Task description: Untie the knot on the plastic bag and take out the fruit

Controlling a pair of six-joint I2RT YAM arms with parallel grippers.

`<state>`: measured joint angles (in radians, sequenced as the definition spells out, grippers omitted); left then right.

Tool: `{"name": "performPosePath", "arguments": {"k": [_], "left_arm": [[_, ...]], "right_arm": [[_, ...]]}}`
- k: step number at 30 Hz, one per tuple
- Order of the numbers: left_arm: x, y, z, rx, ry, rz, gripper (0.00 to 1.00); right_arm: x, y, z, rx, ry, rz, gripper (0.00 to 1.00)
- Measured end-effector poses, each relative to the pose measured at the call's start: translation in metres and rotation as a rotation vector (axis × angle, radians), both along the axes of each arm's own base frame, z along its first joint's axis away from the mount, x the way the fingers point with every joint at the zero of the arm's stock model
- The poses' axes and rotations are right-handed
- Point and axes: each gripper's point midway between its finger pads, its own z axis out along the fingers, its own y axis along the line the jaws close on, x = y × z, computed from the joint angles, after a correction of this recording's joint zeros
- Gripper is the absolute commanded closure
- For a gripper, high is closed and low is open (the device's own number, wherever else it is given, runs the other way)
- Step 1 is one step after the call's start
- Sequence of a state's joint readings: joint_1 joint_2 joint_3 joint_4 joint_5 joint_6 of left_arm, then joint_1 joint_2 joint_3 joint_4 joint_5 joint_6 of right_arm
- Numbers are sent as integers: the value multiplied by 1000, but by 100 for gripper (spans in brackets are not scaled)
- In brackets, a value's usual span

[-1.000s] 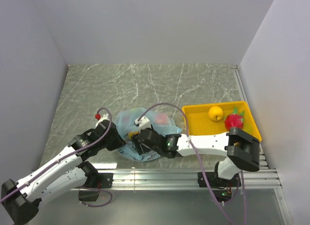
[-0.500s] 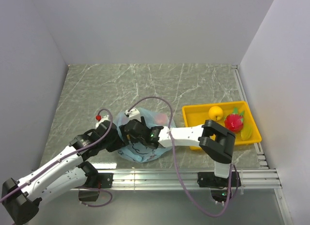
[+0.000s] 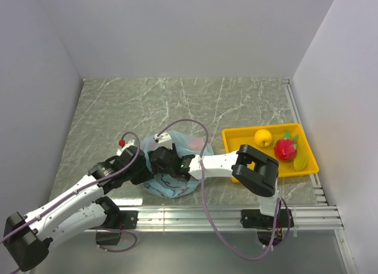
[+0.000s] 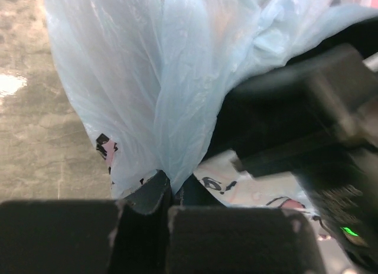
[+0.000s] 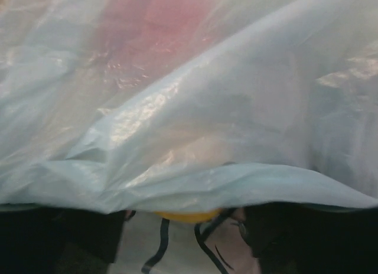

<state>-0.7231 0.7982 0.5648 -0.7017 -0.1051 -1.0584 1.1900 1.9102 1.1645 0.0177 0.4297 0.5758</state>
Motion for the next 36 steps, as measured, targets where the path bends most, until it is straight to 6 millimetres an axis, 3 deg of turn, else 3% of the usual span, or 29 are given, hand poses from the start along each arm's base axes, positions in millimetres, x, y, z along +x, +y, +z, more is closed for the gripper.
{"name": "performPosePath", "arguments": {"k": [1,3,4,8,11,14,19,22,24,26,29,32,36], "left_arm": [[0,-1,0,-2,1,-1,100],[1,-2,0,-5,-1,0,99],[2,-2,0,-5,-1,0,99],[4,-2,1,-5,-12,5,100],[7,-1,2,2,-22,14,99],[10,-2,3,12,-24,19,99],[19,-3,12,22,-51,29,99],[23,-3,17,29,-70,30,99],[25,-3,19,33,-76,29,99],[25,-3,19,35,-75,27,99],[25,-3,19,35,-76,27,99],[26,-4,19,33,-78,27,100],[26,-4,20,30,-82,27,99]], "right_arm": [[1,1,-3,1,4,0,48],[2,4,-2,18,1,0,62],[3,5,-2,21,-2,2,74],[-6,-8,2,13,-2,31,89],[-17,-25,24,32,-13,63,94],[-28,-38,70,115,-44,99,96],[-41,-67,176,322,-164,135,97],[-33,-102,224,397,-249,71,98],[-14,-135,236,399,-288,-35,99],[9,-178,233,368,-318,-182,99],[31,-244,198,250,-301,-406,98],[40,-297,154,122,-234,-587,98],[34,-355,95,-6,-111,-763,85]]}}
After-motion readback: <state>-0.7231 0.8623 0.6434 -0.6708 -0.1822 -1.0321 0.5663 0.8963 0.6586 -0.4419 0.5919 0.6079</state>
